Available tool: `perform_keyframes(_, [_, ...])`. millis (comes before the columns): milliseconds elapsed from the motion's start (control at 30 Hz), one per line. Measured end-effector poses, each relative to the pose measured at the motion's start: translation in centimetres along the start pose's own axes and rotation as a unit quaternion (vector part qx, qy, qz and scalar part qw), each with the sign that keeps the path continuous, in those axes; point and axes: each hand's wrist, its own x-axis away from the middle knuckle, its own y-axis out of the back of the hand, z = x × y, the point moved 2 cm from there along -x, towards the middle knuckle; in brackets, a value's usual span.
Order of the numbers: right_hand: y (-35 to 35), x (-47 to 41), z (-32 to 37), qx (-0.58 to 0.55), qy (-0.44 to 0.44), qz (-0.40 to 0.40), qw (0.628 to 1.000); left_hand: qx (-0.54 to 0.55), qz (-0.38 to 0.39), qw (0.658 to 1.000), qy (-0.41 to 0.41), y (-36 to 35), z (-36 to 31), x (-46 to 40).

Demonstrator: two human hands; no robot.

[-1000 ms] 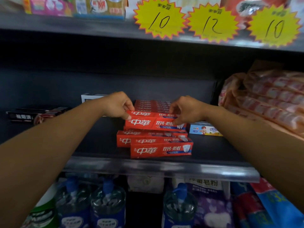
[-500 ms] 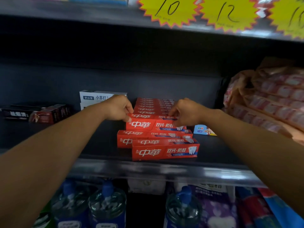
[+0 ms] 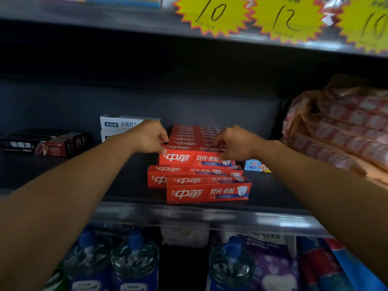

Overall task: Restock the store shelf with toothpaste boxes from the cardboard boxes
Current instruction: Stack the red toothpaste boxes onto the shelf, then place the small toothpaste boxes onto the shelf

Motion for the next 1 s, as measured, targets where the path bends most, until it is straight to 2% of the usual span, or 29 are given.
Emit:
perform_keyframes(200, [1.3, 1.1, 0.6, 0.001, -0.007, -0.014, 1.0, -0.018, -0.032, 0.999, -0.022, 1.2, -1.6, 1.6])
perform_keyframes(400, [2.6, 5.0, 2.2, 0.031, 0.0, -0.063, 0.998, -0.032, -0.054, 0.993, -0.096, 1.4, -4.8, 5.1])
perform_keyframes(600, [1.5, 10.9, 4.9, 0.019, 0.023, -0.084, 0.996, -0.006, -0.04, 0.985, -0.165, -1.1, -8.1, 11.4])
perform_keyframes(733, [-1.4, 15.7, 6.9, -0.017, 0.068, -0.09, 0.993, 0.007, 0.008, 0.982, -0.191, -4.5, -8.3, 15.9])
perform_keyframes(867, [-6.3, 20.0, 7.9, -0.044, 0.062, -0.04, 0.996, -0.025, 0.066, 0.972, -0.222, -9.7, -7.2, 19.5])
perform_keyframes(1000, [-12.4, 23.1, 8.5, -0.063, 0.061, 0.018, 0.996, -0.046, 0.163, 0.96, -0.222, -17.1, -5.9, 22.1])
